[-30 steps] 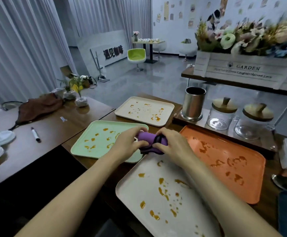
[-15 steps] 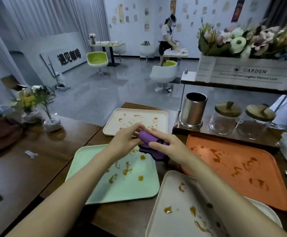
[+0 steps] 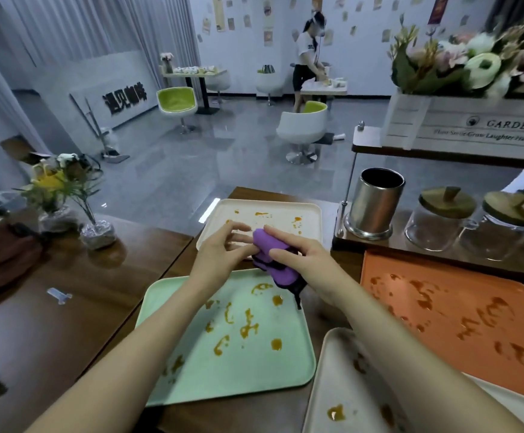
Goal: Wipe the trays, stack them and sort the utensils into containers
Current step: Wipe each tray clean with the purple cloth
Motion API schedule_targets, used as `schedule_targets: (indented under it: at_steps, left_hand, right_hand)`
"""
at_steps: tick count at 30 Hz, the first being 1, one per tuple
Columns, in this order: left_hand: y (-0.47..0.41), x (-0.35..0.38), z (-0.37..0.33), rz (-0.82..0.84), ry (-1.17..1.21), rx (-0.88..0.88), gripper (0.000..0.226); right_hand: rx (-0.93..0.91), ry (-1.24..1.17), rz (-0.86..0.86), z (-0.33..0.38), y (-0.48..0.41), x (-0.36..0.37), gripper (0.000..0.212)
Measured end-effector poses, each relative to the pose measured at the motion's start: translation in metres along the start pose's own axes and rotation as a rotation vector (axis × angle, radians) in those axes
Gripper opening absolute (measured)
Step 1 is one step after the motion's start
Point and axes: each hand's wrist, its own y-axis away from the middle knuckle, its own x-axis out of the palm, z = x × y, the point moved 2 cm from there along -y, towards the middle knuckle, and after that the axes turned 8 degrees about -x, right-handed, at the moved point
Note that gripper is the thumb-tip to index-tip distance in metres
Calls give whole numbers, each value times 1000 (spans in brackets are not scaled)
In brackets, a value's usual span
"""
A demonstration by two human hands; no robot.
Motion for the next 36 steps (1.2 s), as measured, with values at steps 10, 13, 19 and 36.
schedule_targets:
  at_steps: [10, 13, 19, 36]
  left_hand:
    - [-93, -72, 62, 129, -495, -50, 87]
    - [-113, -83, 76, 250, -495, -39, 95]
    - [-128, -92, 108, 331, -595, 95, 91]
    - [-135, -87, 135, 308, -731, 104, 127]
  right_hand:
    - [-52, 501, -128, -9, -87, 22, 50]
    - [-76, 820, -65, -19, -115, 51, 54]
    - [19, 1209, 305, -69, -124, 93, 52]
    - [-66, 1436, 169, -113, -242, 89, 42]
